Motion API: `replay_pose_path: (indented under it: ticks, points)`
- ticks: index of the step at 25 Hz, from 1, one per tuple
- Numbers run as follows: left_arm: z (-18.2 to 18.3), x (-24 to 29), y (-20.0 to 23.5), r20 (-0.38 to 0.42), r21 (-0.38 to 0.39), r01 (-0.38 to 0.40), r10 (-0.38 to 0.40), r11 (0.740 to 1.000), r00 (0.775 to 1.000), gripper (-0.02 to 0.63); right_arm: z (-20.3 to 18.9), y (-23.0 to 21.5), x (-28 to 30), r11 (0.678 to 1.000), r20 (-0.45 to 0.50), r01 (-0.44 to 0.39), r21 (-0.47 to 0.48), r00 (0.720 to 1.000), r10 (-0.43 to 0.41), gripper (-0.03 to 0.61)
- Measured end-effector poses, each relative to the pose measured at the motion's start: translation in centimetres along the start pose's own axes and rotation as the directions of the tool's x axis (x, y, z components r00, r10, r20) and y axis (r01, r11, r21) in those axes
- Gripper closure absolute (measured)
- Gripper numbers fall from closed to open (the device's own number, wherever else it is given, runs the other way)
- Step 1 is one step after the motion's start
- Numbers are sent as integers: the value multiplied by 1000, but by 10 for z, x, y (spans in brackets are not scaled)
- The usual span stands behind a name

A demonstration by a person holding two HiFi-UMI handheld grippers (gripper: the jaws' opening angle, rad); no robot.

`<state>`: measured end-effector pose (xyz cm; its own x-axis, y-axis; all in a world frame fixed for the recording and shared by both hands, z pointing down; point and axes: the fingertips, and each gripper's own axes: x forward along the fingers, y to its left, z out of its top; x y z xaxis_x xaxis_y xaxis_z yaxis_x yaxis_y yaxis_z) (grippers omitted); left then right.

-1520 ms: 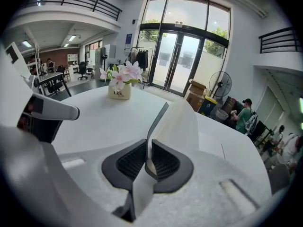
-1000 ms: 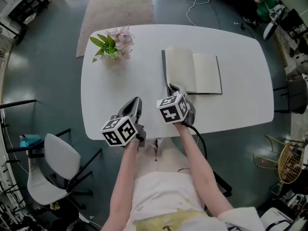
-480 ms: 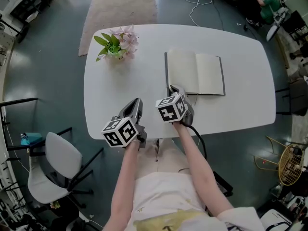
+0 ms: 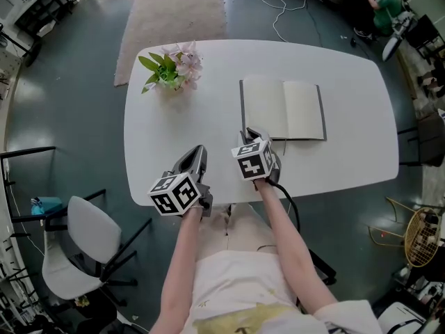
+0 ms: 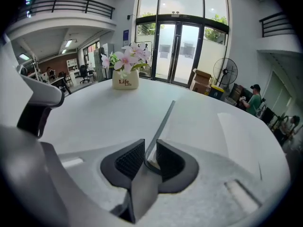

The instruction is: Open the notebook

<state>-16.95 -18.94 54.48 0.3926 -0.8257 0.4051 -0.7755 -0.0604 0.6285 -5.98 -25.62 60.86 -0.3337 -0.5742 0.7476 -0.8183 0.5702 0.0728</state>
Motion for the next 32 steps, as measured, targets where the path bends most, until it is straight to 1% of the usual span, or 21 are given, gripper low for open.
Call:
replay_pose_path:
  ticks: [3,7,9,12,15,17,22,25,28,32]
  points:
    - [2,2,-3,-6,15,17,-17,1000,1000,615,3,2,-4,998,33,-39,57,999,37,518]
    - [6,3,-6,-13,41,44,-43,998,999,615,10,1,-15,991,98,-68,112,994,57,518]
    - [9,4,-11,-14,58,59,-58,997,998,615,17,-1,-23,987,142,-92,131,987,73,532]
    - [13,7,-22,-18,90,88,-87,992,996,615,25,-5,-37,977,204,-131,167,974,96,535]
    - [17,10,-34,-25,134,115,-112,984,993,615,27,-14,-50,968,256,-156,197,961,102,549]
    - [19,12,-45,-28,168,133,-130,977,991,615,29,-21,-60,961,289,-174,214,951,108,569]
    - [21,14,-74,-35,247,175,-171,953,985,615,32,-37,-89,944,362,-230,237,922,134,571]
    - [22,14,-92,-29,279,192,-192,941,981,615,34,-46,-107,938,400,-257,234,904,147,571]
    - [24,13,-107,-18,310,198,-203,930,979,615,36,-56,-126,931,437,-279,235,886,156,571]
    - [31,9,-121,8,341,194,-209,920,978,615,37,-69,-149,916,493,-315,249,855,160,571]
